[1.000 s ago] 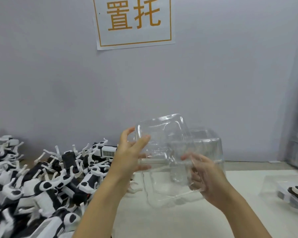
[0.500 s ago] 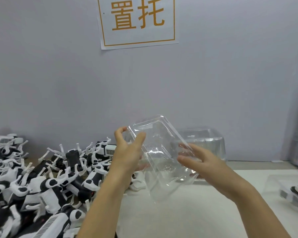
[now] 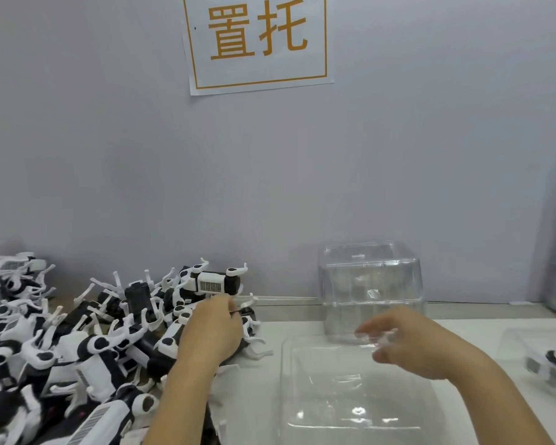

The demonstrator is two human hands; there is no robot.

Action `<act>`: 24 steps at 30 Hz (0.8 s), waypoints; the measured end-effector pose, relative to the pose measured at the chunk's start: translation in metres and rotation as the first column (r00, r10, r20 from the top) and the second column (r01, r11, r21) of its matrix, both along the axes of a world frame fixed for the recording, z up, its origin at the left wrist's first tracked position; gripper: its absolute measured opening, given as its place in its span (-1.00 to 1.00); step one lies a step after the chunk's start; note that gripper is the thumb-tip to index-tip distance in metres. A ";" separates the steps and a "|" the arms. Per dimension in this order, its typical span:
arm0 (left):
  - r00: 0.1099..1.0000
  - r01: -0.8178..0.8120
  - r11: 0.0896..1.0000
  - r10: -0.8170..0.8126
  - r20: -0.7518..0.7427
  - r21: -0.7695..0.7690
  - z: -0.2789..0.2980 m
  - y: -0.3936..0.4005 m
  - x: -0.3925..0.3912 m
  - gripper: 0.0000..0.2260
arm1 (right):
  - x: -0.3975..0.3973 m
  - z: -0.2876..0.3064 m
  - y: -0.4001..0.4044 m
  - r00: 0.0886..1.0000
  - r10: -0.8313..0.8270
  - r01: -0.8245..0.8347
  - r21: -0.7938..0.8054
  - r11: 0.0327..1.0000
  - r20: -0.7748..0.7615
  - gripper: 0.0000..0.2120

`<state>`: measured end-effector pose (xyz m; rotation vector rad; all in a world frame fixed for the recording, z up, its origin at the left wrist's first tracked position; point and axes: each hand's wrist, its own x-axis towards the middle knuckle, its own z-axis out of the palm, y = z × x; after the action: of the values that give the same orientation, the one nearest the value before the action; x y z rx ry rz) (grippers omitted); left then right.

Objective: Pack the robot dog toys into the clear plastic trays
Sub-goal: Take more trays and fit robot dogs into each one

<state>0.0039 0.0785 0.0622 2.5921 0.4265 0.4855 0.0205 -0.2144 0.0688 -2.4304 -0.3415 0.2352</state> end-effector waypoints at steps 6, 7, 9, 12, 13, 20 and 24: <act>0.980 -0.074 0.938 0.132 -0.150 0.340 -0.028 -0.017 0.003 -0.81 | 0.007 -0.014 0.008 0.999 -0.018 0.023 -0.120 0.992 0.046 -0.56; 0.976 -0.091 0.922 0.157 -0.151 0.376 -0.030 -0.018 0.003 -0.80 | 0.007 -0.014 0.009 0.999 -0.013 0.018 -0.123 0.992 0.046 -0.57; 0.969 -0.117 0.903 0.196 -0.154 0.414 -0.033 -0.019 0.005 -0.78 | 0.006 -0.013 0.010 0.998 -0.005 0.012 -0.125 0.992 0.057 -0.59; 0.967 -0.130 0.903 0.208 -0.150 0.410 -0.033 -0.021 0.005 -0.81 | 0.006 -0.014 0.012 0.997 0.006 0.004 -0.127 0.992 0.076 -0.62; 0.972 -0.130 0.910 0.196 -0.131 0.394 -0.033 -0.022 0.005 -0.84 | 0.006 -0.014 0.013 0.997 0.006 0.004 -0.121 0.993 0.081 -0.63; 0.946 0.140 0.935 -0.029 0.324 -0.326 0.001 -0.021 0.005 -0.77 | 0.005 -0.007 0.023 0.964 -0.071 0.042 0.118 0.992 0.255 -0.65; 0.845 0.463 0.656 -0.124 0.520 -0.596 0.026 -0.033 -0.002 -0.76 | -0.001 0.004 0.037 0.919 -0.089 -0.076 0.396 0.915 0.383 -0.67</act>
<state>0.0023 0.0450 0.0878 1.6739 -0.0111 0.6164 0.0196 -0.1771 0.0731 -2.0486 -0.5043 -0.3131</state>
